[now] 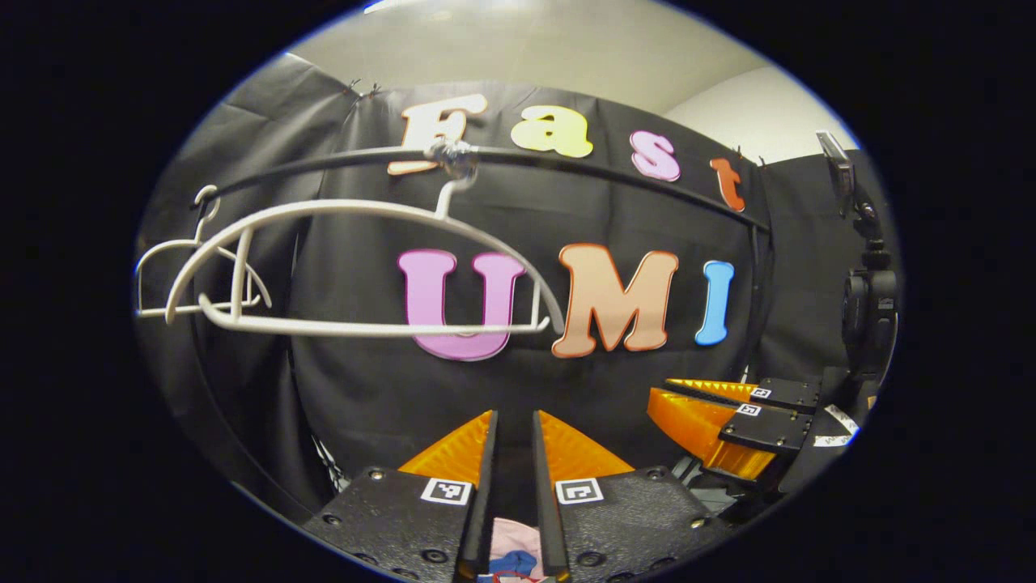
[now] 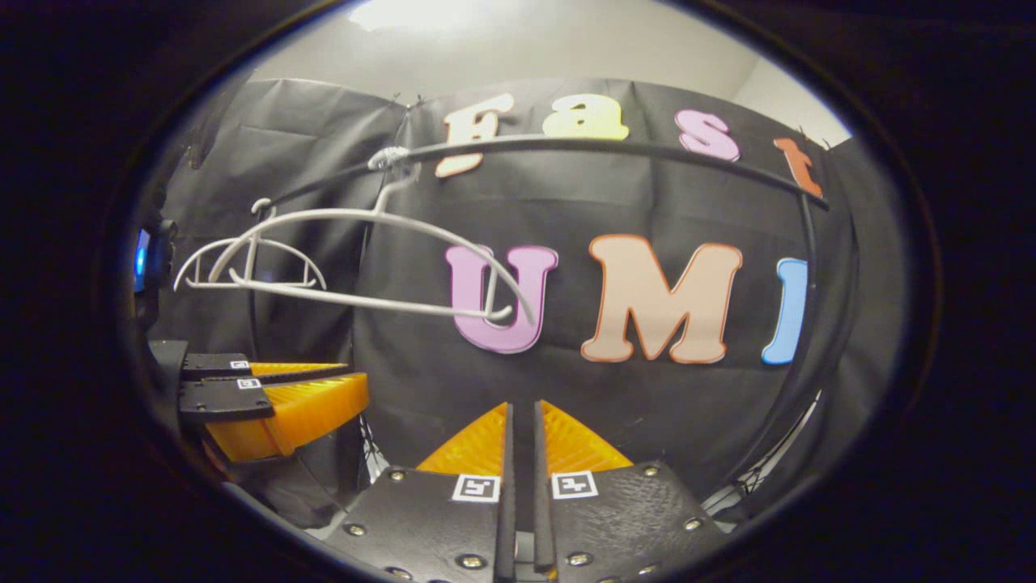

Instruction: Grasp the clothes on the hanger with both hands and then place them into the laundry hamper below.

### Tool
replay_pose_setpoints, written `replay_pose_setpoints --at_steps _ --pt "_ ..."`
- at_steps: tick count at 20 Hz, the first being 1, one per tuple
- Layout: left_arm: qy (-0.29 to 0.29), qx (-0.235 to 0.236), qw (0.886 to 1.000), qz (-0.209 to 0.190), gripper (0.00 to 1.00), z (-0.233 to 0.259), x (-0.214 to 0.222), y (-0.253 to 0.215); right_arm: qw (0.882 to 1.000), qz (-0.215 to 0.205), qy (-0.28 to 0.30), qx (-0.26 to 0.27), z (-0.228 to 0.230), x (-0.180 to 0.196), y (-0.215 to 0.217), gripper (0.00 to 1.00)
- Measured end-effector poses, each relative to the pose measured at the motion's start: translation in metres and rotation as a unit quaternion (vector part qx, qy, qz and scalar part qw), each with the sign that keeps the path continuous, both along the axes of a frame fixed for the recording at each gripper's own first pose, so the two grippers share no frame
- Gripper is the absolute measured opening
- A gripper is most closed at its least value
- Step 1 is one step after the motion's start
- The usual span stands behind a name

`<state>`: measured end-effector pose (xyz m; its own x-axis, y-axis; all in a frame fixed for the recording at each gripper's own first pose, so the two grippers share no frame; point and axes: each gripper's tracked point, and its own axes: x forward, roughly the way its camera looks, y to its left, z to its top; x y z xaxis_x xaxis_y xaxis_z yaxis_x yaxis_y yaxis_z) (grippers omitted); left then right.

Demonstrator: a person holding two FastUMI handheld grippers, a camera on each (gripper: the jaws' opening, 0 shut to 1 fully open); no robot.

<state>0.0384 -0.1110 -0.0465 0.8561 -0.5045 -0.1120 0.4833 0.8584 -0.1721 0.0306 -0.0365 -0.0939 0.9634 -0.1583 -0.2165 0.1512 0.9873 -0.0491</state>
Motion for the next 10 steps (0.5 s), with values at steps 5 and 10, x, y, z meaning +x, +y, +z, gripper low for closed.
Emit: replay_pose_setpoints --at_steps 5,10 --pt "-0.036 -0.024 0.999 -0.005 0.43 0.037 -0.013 0.006 0.999 -0.008 -0.043 0.011 0.038 -0.015 -0.004 0.24" --pt "-0.049 -0.04 0.998 -0.004 0.84 0.06 -0.022 0.008 0.998 -0.014 -0.066 0.012 0.062 -0.03 -0.008 0.63"
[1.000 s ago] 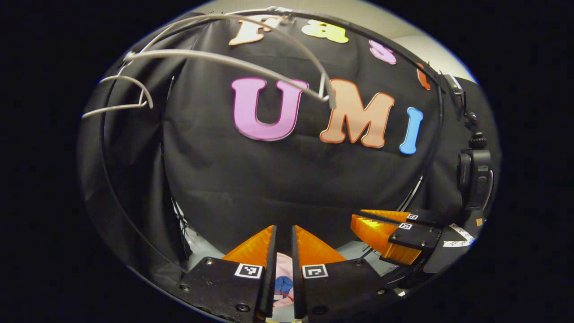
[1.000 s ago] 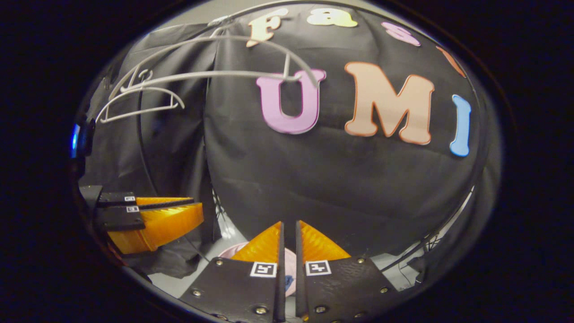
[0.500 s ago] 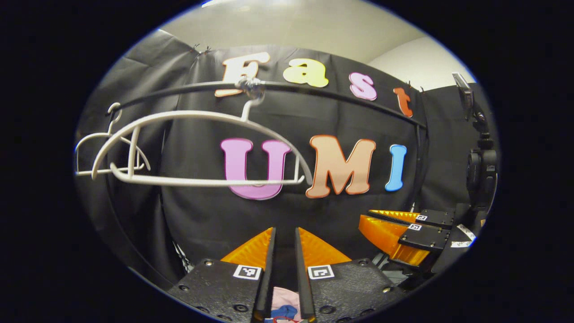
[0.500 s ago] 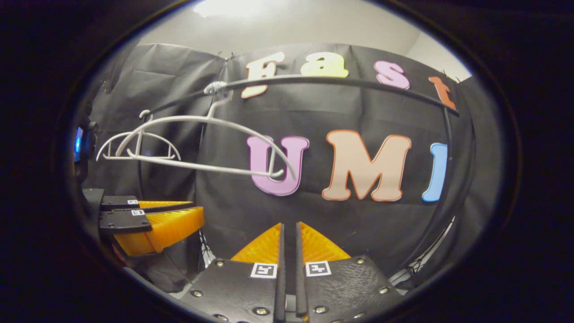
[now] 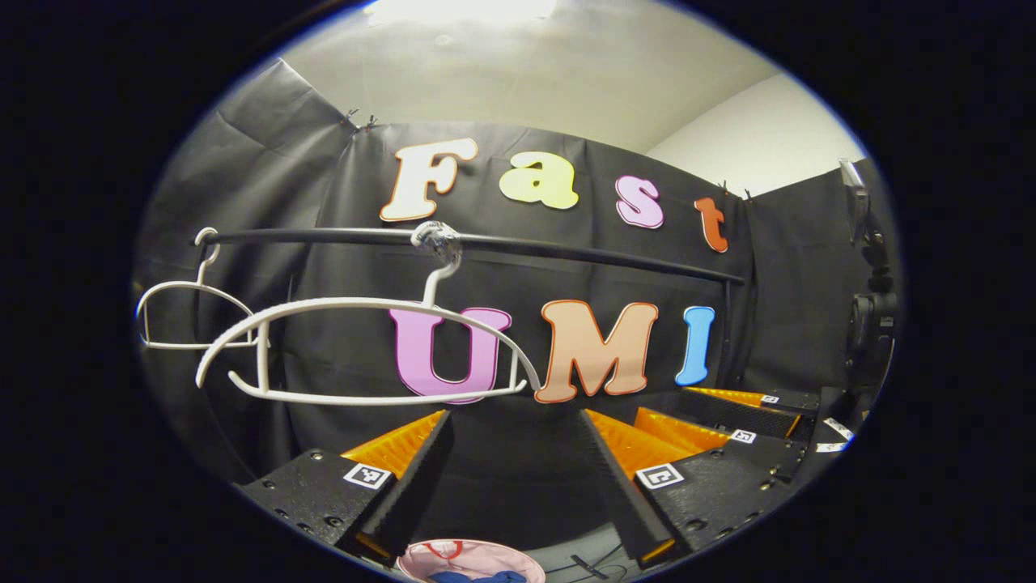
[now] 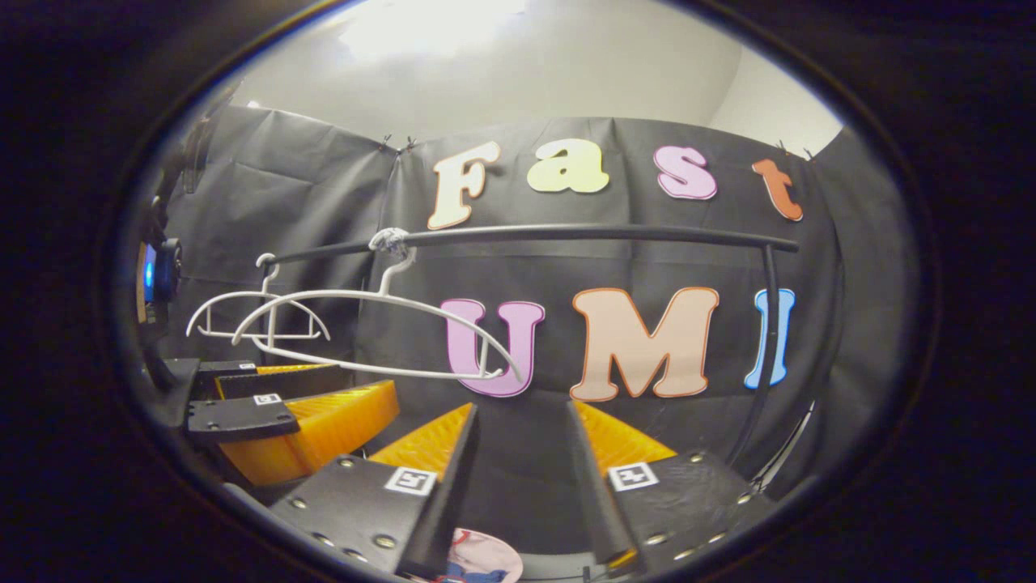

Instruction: Grasp the clothes on the hanger with both hands and then place them into the laundry hamper below.

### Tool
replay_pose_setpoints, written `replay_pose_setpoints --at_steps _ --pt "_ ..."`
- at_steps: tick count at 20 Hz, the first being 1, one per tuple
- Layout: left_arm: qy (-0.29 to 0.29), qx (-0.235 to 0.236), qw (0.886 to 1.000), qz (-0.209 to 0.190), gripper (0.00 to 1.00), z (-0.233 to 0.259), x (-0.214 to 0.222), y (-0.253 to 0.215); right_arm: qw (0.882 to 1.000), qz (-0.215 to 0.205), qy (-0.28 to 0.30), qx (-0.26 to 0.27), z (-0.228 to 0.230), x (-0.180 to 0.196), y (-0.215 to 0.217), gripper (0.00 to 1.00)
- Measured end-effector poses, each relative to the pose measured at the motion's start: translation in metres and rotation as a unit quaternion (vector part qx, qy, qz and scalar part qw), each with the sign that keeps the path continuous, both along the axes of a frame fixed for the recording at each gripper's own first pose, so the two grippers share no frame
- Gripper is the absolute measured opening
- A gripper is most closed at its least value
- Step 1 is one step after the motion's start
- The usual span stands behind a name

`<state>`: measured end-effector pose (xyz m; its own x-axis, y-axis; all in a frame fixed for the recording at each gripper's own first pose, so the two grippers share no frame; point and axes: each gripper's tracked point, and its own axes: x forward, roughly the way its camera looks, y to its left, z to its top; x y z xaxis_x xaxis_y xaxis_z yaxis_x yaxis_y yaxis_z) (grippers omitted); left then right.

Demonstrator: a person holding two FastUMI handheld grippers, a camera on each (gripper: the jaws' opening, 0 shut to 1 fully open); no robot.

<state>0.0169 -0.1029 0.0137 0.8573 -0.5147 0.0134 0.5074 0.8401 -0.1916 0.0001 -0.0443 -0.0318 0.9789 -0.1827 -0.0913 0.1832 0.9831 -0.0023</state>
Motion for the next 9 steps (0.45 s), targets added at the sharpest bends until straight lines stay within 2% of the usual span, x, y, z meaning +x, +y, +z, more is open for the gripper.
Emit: replay_pose_setpoints --at_steps 1,2,8,9 --pt "-0.002 -0.002 1.0 0.001 0.92 0.004 0.0 0.001 1.0 -0.007 -0.004 -0.001 0.004 -0.005 -0.005 0.77" --pt "-0.004 -0.003 1.0 0.003 0.92 0.006 -0.002 0.0 1.0 -0.013 -0.008 0.0 0.009 -0.01 -0.009 0.91" --pt "-0.019 0.002 1.0 -0.005 0.92 0.021 -0.014 -0.024 0.999 -0.05 -0.02 -0.009 0.032 -0.041 -0.043 0.91" --pt "-0.019 0.002 1.0 -0.008 0.95 0.022 -0.016 -0.03 0.998 -0.055 -0.024 -0.009 0.037 -0.043 -0.049 0.91"
